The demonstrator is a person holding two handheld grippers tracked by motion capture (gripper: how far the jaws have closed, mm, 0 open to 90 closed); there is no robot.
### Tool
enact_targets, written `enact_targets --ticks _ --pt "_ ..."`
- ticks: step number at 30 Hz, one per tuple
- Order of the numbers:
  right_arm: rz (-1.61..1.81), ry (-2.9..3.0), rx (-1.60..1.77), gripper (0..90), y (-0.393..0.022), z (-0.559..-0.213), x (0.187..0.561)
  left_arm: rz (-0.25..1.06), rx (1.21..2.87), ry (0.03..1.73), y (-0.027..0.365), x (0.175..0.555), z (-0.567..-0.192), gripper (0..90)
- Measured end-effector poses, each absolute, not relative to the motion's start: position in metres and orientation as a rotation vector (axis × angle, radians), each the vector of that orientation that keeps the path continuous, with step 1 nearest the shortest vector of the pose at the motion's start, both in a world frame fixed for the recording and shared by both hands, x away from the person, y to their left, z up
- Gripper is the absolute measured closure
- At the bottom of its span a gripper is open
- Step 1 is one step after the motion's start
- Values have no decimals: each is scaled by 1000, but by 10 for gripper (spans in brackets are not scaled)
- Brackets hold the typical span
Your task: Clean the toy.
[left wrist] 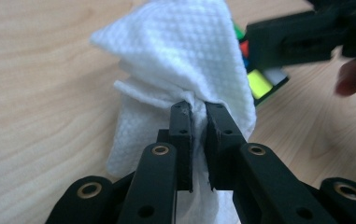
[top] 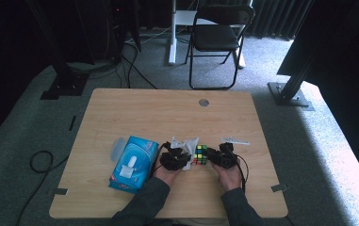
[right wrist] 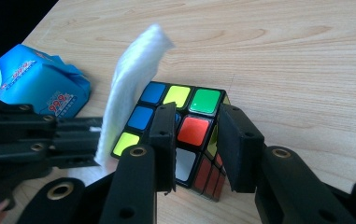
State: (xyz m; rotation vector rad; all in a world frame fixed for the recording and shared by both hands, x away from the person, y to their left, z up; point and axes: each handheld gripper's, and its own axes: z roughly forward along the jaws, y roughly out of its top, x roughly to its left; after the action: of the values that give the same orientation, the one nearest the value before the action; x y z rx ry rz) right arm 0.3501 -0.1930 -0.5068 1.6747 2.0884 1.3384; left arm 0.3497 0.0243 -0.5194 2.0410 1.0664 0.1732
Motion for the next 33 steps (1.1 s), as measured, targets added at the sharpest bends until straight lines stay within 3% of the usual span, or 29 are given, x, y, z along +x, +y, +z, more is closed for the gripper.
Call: enact_targets --ticks 5,24,33 --pt "1339 2088 1674 682 -193 -507 350 143 2050 1101 23 351 -532 827" --pt "1346 2089 1679 679 -194 -507 351 247 2108 1141 29 359 -535 813" --pt "1339 2077 1693 547 -197 -509 350 266 2088 1193 44 360 -534 809"
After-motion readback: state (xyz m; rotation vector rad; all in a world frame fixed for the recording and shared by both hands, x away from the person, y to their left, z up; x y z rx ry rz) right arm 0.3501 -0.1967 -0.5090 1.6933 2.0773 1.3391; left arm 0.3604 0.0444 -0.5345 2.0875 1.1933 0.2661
